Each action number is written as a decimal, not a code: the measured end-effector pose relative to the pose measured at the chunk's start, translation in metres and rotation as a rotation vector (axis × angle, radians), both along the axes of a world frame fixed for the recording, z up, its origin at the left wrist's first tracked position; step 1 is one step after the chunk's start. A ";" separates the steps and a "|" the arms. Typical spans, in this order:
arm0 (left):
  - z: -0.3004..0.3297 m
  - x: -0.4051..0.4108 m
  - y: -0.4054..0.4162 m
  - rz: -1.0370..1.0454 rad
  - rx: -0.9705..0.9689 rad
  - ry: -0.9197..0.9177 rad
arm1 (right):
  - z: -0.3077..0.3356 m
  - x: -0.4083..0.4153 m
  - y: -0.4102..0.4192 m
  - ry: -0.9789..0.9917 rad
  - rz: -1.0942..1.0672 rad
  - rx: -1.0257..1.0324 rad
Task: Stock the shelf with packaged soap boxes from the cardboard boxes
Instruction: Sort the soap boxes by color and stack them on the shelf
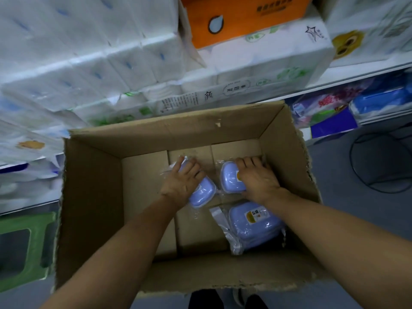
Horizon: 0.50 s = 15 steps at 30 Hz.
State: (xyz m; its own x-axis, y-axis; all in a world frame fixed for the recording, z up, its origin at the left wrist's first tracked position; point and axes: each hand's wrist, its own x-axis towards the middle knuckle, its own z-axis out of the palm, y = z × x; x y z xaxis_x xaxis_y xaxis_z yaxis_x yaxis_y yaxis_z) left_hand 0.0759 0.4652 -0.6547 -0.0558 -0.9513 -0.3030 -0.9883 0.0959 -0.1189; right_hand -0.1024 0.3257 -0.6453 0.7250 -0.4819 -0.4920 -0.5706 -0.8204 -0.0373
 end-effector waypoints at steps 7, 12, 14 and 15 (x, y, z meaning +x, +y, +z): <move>0.077 0.003 0.046 1.023 -0.268 0.605 | 0.092 -0.007 -0.003 -0.359 -0.275 0.234; 0.139 -0.012 0.064 1.226 -0.321 0.782 | 0.169 -0.003 0.011 -0.500 -0.269 0.313; 0.158 -0.011 0.071 1.242 -0.415 0.817 | 0.201 -0.002 0.012 -0.575 -0.237 0.329; 0.171 -0.009 0.072 1.247 -0.457 0.829 | 0.217 -0.001 0.012 -0.623 -0.231 0.351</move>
State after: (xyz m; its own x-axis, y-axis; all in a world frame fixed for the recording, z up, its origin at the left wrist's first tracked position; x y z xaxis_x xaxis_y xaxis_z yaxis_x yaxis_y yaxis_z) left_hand 0.0673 0.5371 -0.4839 0.8087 -0.5215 -0.2722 -0.2152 -0.6929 0.6882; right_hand -0.1039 0.3372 -0.4287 0.8191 -0.5458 -0.1765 -0.5145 -0.5628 -0.6470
